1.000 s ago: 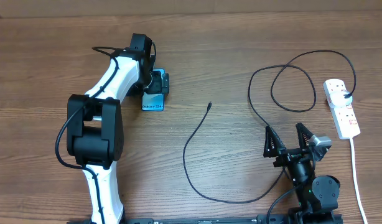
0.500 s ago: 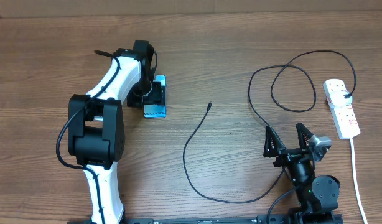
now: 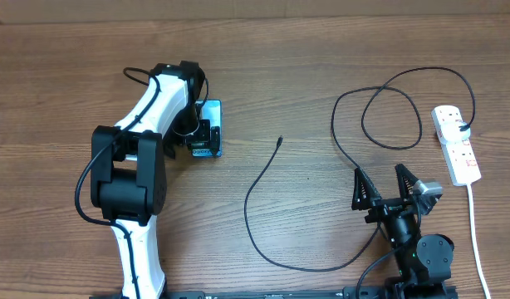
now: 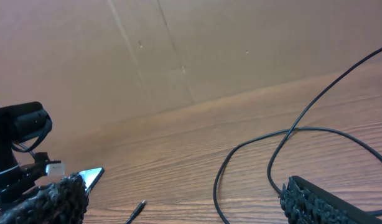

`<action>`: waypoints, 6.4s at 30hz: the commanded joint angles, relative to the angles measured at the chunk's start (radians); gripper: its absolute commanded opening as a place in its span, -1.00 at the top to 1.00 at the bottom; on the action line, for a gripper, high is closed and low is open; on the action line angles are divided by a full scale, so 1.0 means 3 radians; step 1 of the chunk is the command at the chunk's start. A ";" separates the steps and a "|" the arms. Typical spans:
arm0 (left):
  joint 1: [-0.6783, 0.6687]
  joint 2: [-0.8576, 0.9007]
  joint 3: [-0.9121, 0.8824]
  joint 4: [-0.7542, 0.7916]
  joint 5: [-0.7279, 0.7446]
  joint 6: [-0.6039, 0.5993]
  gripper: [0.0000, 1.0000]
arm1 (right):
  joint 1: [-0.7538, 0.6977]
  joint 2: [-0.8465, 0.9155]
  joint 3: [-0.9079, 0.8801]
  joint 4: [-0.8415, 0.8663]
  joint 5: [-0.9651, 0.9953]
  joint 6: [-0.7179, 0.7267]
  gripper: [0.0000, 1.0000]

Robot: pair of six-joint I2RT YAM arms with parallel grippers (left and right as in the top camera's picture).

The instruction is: Plug charger to phone and switch on socket

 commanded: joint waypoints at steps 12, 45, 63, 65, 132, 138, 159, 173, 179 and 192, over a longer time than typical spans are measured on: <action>-0.0060 0.0027 0.0374 0.0631 0.0381 -0.0127 -1.00 | 0.0013 -0.0027 -0.0031 0.0011 0.0006 0.0000 -1.00; -0.0221 0.0027 -0.0473 0.0411 -0.0061 -0.0249 -0.77 | 0.0013 -0.0027 -0.0031 0.0011 0.0006 0.0000 -1.00; -0.0221 0.0027 -0.0473 0.0693 -0.0060 -0.0207 -0.94 | 0.0013 -0.0027 -0.0031 0.0011 0.0006 0.0000 -1.00; -0.0221 0.0027 -0.0473 0.0694 -0.0061 -0.0206 -1.00 | 0.0013 -0.0027 -0.0031 0.0011 0.0006 0.0000 -1.00; -0.0107 0.0027 -0.0404 0.0701 0.0327 -0.0179 -0.50 | 0.0013 -0.0015 -0.0031 0.0013 0.0006 0.0000 -1.00; 0.0005 0.0027 -0.0404 0.0666 0.0445 -0.0118 -0.41 | 0.0013 -0.0014 -0.0031 0.0013 0.0006 0.0000 -1.00; 0.0141 0.0027 -0.0404 0.0264 0.1960 0.0843 -0.51 | 0.0014 0.0917 0.0750 -0.0388 -0.1548 0.0000 -1.00; 0.0131 0.0027 -0.0404 0.0262 0.2310 0.0828 -0.51 | 0.0412 0.4157 0.2118 -0.0348 -0.2861 0.0153 -1.00; 0.0131 0.0027 -0.0404 0.0264 0.2310 0.0828 -0.52 | 0.1101 0.4987 0.2118 0.0394 -0.2420 0.0497 -1.00; 0.0067 0.0027 -0.0404 0.0230 0.2308 0.0855 -0.55 | 0.1597 0.5694 0.2120 0.1591 -0.1434 0.1419 -0.75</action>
